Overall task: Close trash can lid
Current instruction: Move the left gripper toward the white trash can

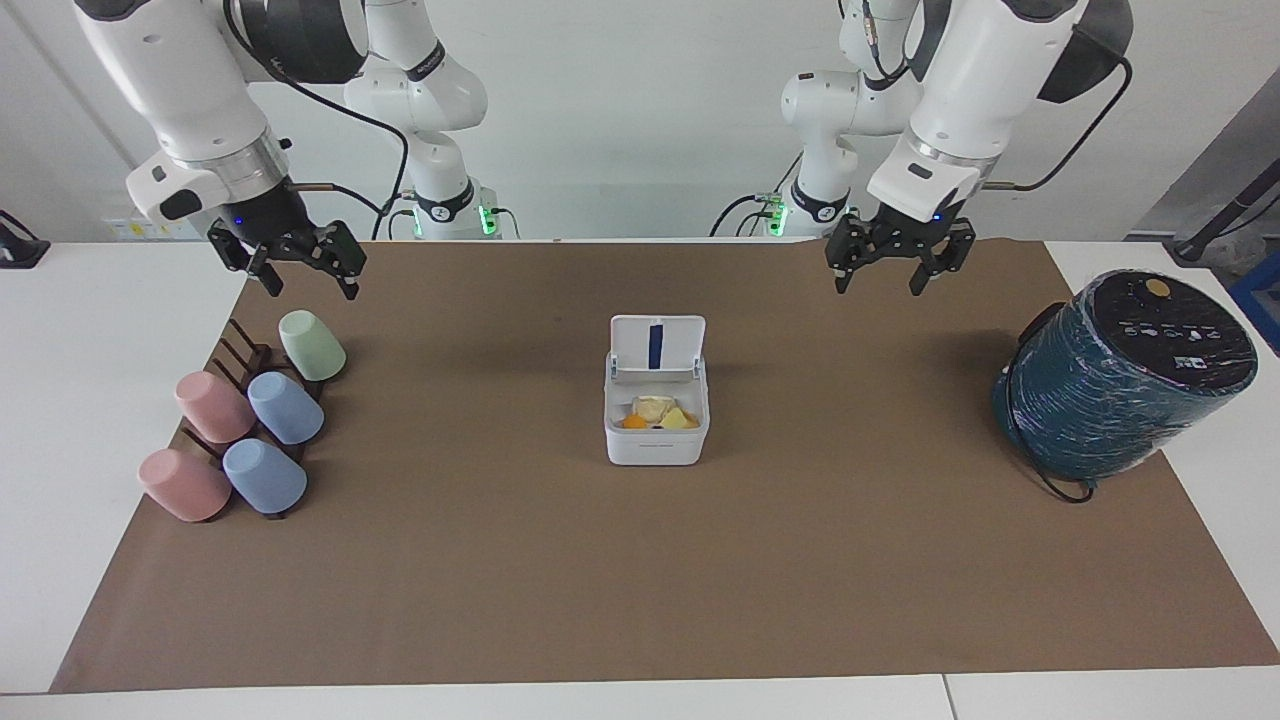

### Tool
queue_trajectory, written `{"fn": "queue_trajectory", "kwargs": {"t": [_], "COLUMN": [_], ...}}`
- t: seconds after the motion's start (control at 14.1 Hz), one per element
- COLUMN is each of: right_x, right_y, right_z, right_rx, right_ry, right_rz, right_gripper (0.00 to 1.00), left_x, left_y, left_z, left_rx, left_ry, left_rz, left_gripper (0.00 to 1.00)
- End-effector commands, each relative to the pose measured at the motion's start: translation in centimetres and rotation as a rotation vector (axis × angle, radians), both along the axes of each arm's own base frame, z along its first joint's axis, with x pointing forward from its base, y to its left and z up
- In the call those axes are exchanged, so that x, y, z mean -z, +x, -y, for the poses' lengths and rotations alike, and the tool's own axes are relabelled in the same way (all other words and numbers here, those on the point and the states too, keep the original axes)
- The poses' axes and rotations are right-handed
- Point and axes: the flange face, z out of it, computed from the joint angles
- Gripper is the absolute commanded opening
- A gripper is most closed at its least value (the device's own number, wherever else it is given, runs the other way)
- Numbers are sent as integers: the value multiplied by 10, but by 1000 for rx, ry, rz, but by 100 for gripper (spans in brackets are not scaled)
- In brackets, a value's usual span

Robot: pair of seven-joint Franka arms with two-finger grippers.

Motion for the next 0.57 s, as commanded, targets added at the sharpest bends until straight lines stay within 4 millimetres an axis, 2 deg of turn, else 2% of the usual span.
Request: {"fn": "queue_trajectory", "kwargs": {"t": [0.0, 0.14, 0.21, 0.36, 0.5], "right_x": [-1, 0, 0, 0, 0], "right_y": [-6, -5, -5, -6, -5], "right_z": [5, 5, 5, 6, 6], "right_rx": [7, 7, 6, 6, 6], "right_ry": [16, 16, 16, 16, 16], "right_rz": [4, 4, 4, 2, 4], "right_gripper": [100, 100, 100, 100, 100], "left_x": [12, 21, 28, 37, 44], "left_y": [-30, -46, -55, -70, -86], "left_z": [27, 61, 79, 105, 121], "left_rx": [-54, -80, -100, -132, -175], "left_ry": [-17, -36, -37, -55, -79], "left_rz": [16, 21, 14, 4, -10], "left_gripper": [92, 89, 83, 64, 40]}}
